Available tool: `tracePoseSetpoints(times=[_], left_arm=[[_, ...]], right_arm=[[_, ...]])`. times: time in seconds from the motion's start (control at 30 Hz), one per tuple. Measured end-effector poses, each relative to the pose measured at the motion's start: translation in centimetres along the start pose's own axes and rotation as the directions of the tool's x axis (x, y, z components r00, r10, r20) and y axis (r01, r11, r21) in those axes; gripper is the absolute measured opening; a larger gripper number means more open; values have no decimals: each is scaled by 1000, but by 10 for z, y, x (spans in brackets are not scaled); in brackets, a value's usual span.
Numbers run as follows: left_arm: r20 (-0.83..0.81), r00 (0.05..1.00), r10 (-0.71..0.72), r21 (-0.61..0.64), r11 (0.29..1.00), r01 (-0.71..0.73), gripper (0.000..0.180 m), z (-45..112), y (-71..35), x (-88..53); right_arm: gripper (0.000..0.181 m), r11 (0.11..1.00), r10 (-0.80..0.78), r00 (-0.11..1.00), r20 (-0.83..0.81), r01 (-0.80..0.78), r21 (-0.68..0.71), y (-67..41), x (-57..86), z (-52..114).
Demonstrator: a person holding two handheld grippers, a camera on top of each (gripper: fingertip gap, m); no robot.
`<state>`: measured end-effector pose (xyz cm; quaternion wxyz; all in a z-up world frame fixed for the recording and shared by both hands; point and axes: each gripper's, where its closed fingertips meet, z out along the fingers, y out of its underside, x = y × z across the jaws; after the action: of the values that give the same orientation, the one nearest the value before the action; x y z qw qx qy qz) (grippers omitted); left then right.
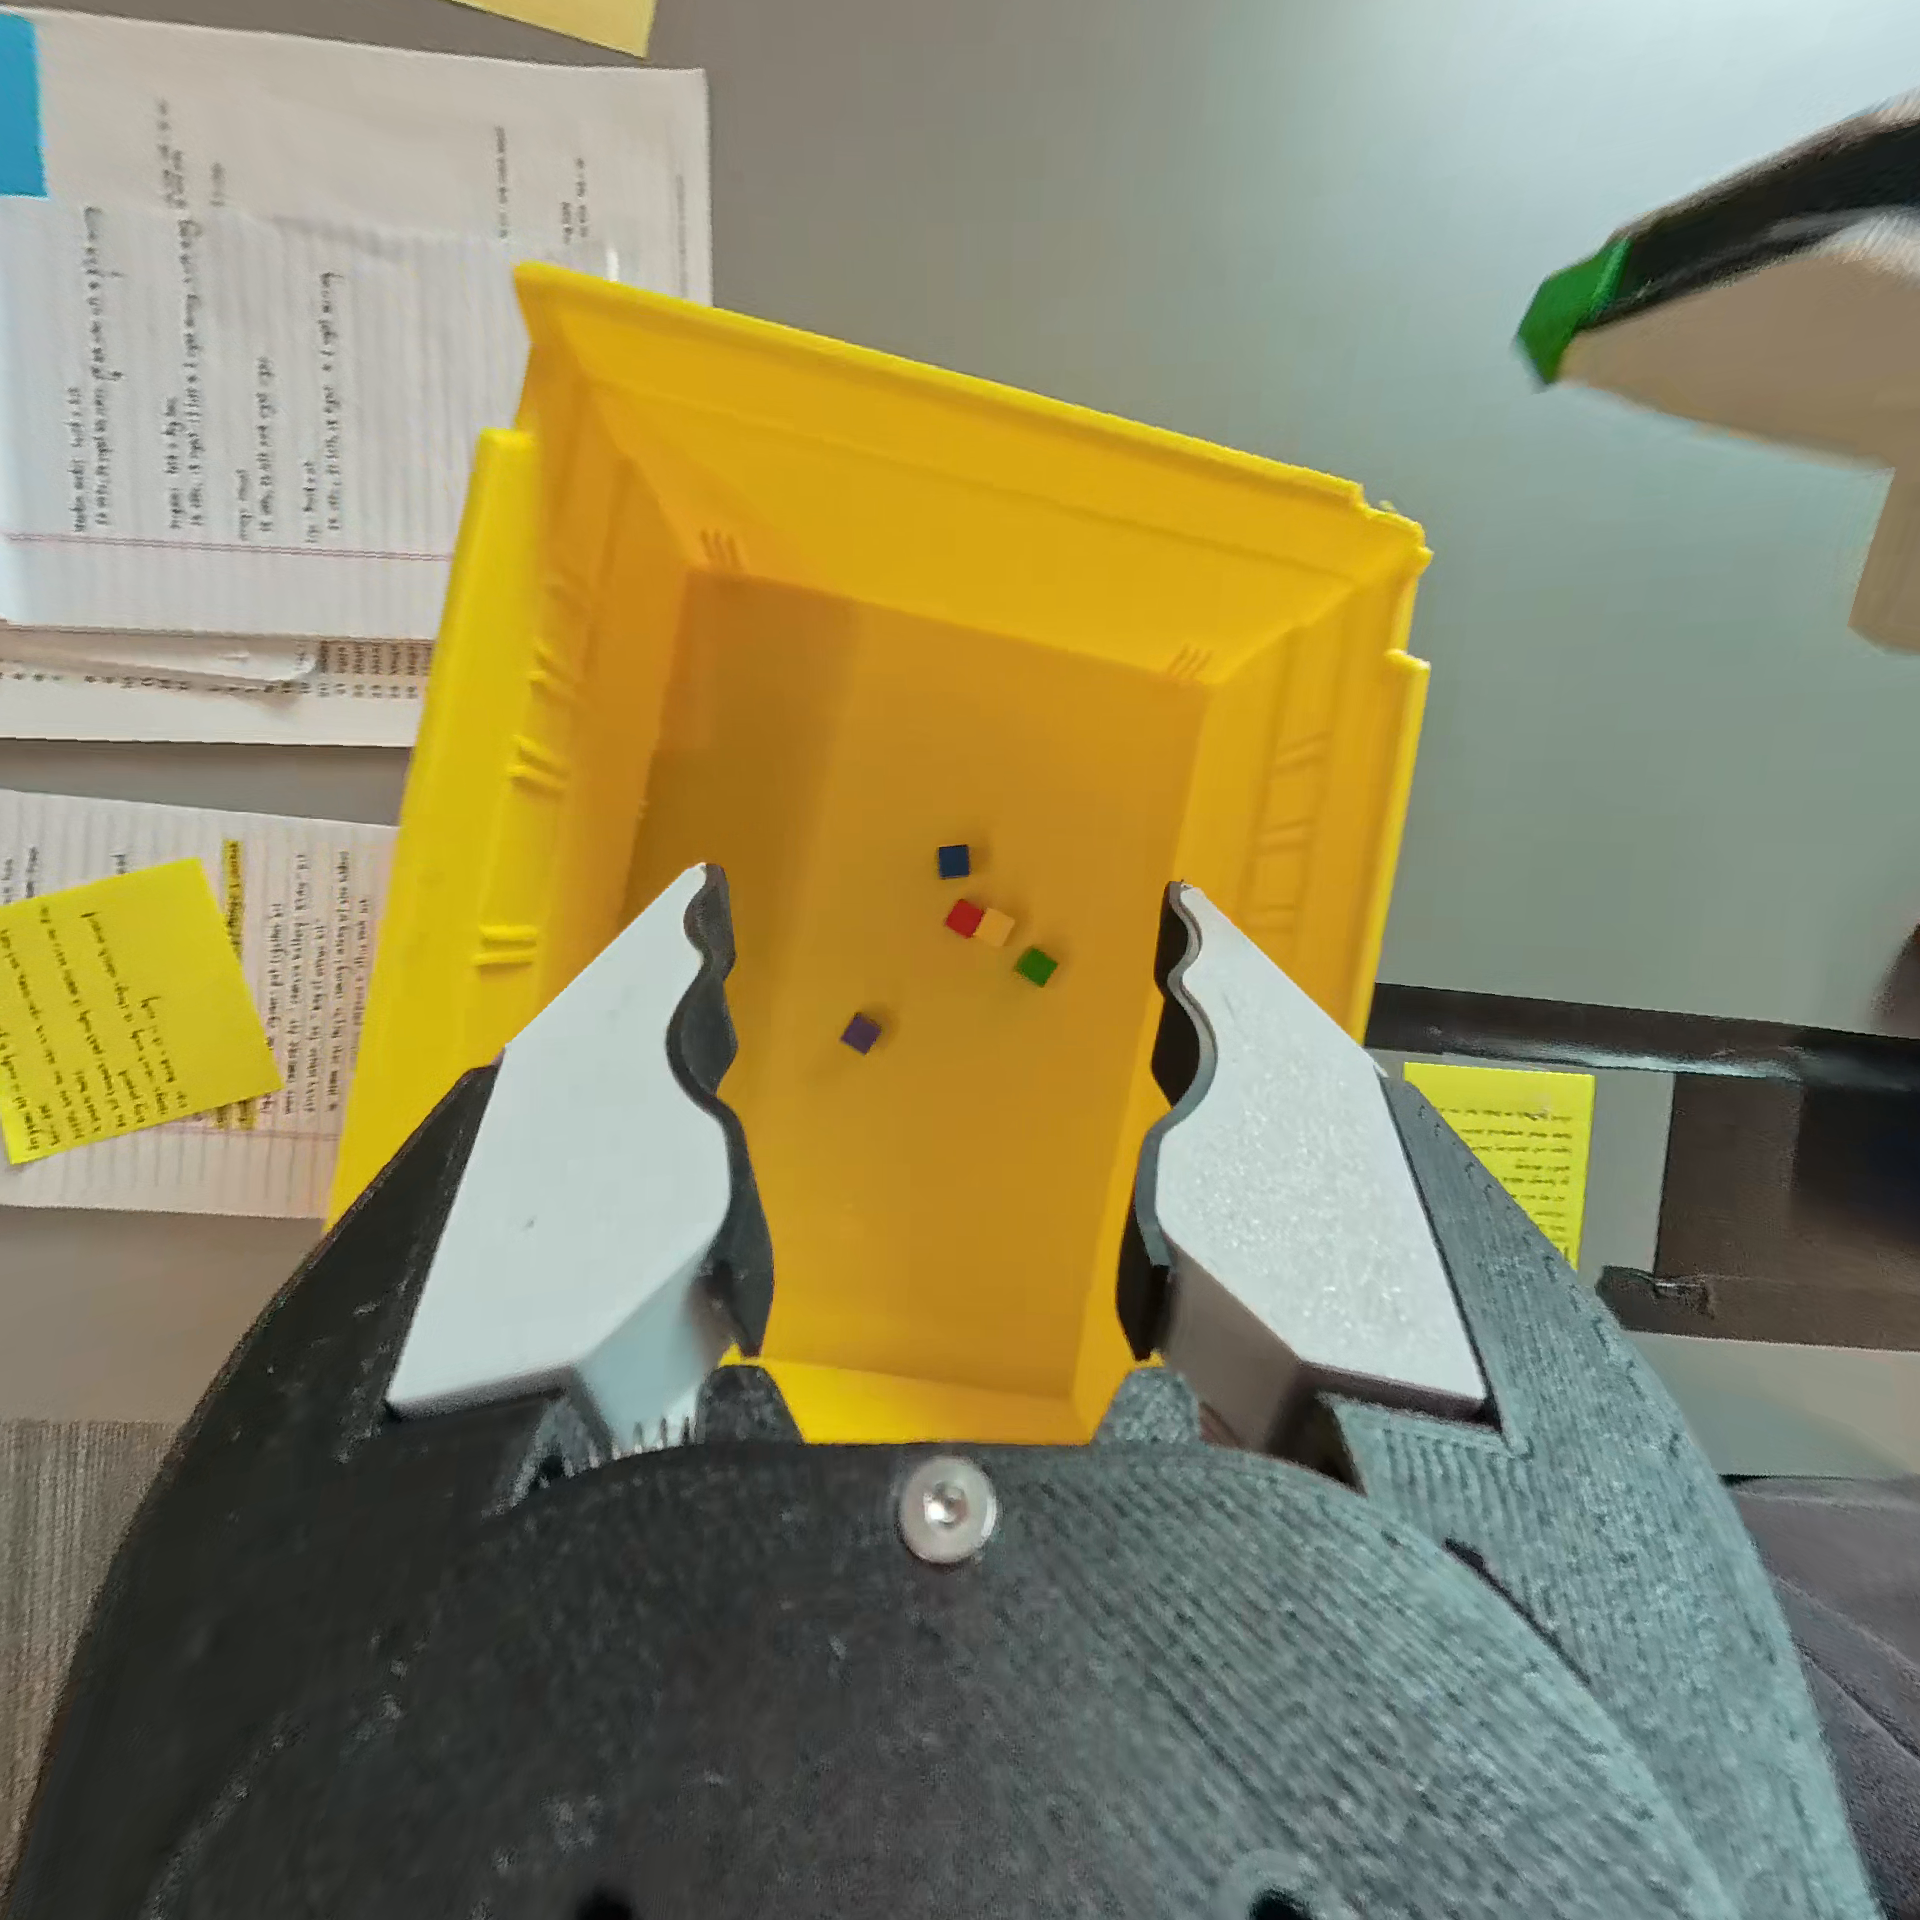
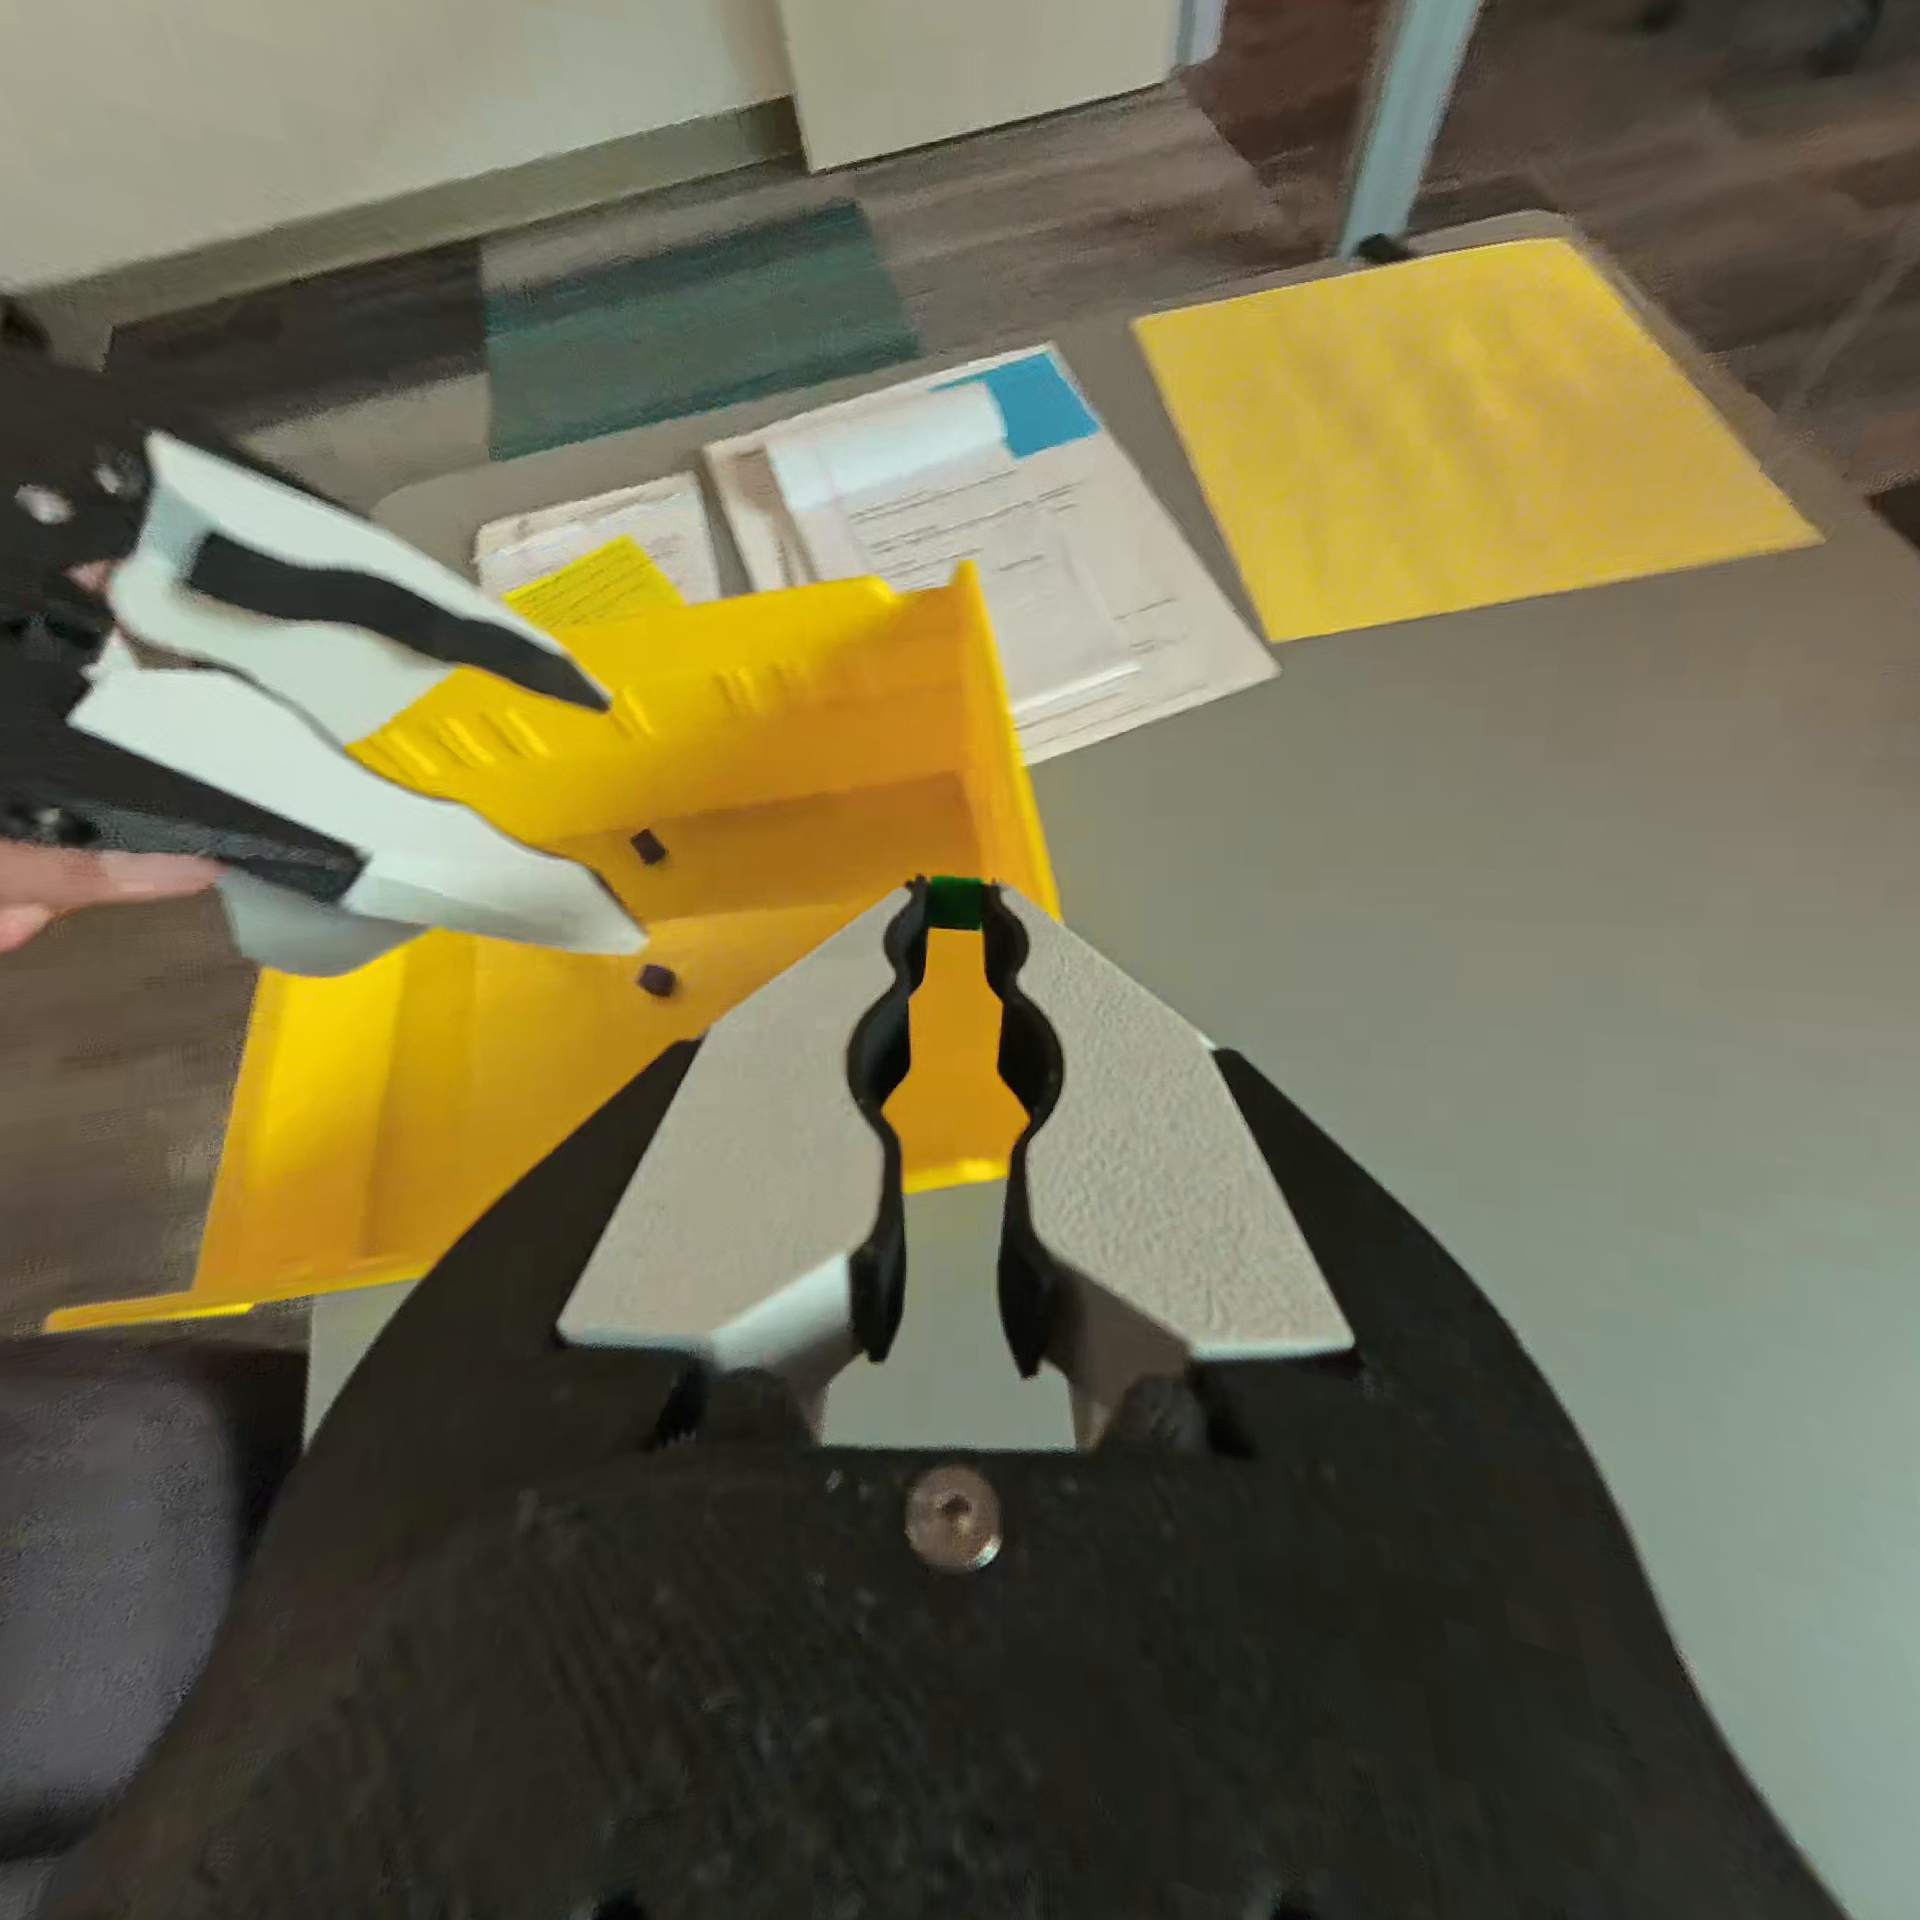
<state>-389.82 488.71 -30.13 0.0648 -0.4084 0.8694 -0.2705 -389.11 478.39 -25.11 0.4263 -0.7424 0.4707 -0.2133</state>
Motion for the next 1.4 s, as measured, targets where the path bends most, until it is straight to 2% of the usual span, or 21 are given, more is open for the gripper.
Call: tracePoseSetpoints(times=[0.07, 0.13, 0.23, 0.27, 0.43, 0.57, 0.7, 0.83, 0.97, 1.03, 1.13, 1.17, 1.3, 1.4], left_arm=[[9, 1000, 4, 11, 1000, -4, 79, -3, -1, -11], [6, 1000, 16, 28, 999, -17, 79, -8, -4, -18], [-24, 998, 59, 52, 997, -57, 78, -11, -6, -20], [-42, 996, 81, 51, 996, -79, 78, -10, -5, -18], [-178, 954, 241, -1, 969, -245, 76, -12, 18, 12], [-200, 880, 430, 48, 902, -429, 76, -16, 18, 33], [-208, 816, 539, 116, 842, -527, 76, -23, 6, 52], [-187, 732, 655, 207, 755, -622, 75, -47, 7, 59], [-159, 641, 751, 275, 657, -702, 64, -78, 30, 50], [-181, 599, 780, 283, 625, -727, 47, -88, 47, 45], [-198, 558, 806, 318, 592, -741, 12, -107, 59, 47], [-209, 539, 816, 348, 577, -739, 1, -116, 60, 53], [-197, 434, 879, 444, 475, -760, 0, -137, 57, 82], [-71, 291, 954, 512, 286, -810, 0, -140, 46, 98]], right_arm=[[8, 994, -72, 996, 43, 75, -79, 7, -25, 22], [8, 986, -73, 997, 41, 78, -147, 22, -35, 38], [41, 986, 34, 999, -1, -33, -165, 30, -38, 40], [44, 986, 50, 998, -28, -54, -155, 28, -36, 35], [46, 990, 94, 971, -221, -115, -86, 17, -24, -23], [43, 989, 133, 900, -415, -147, -1, 20, -29, -93], [32, 973, 223, 768, -601, -217, 84, 53, -54, -151], [16, 960, 276, 639, -718, -225, 168, 64, -96, -186], [1, 980, 196, 515, -834, -137, 146, 56, -151, -210], [0, 988, 148, 451, -880, -102, 114, 53, -180, -217], [0, 990, 136, 373, -918, -94, 108, 49, -214, -226], [1, 985, 164, 353, -921, -102, 137, 46, -222, -229], [30, 947, 307, 307, -901, -192, 258, 33, -240, -237], [33, 953, 268, 228, -936, -208, 222, 29, -247, -242]])
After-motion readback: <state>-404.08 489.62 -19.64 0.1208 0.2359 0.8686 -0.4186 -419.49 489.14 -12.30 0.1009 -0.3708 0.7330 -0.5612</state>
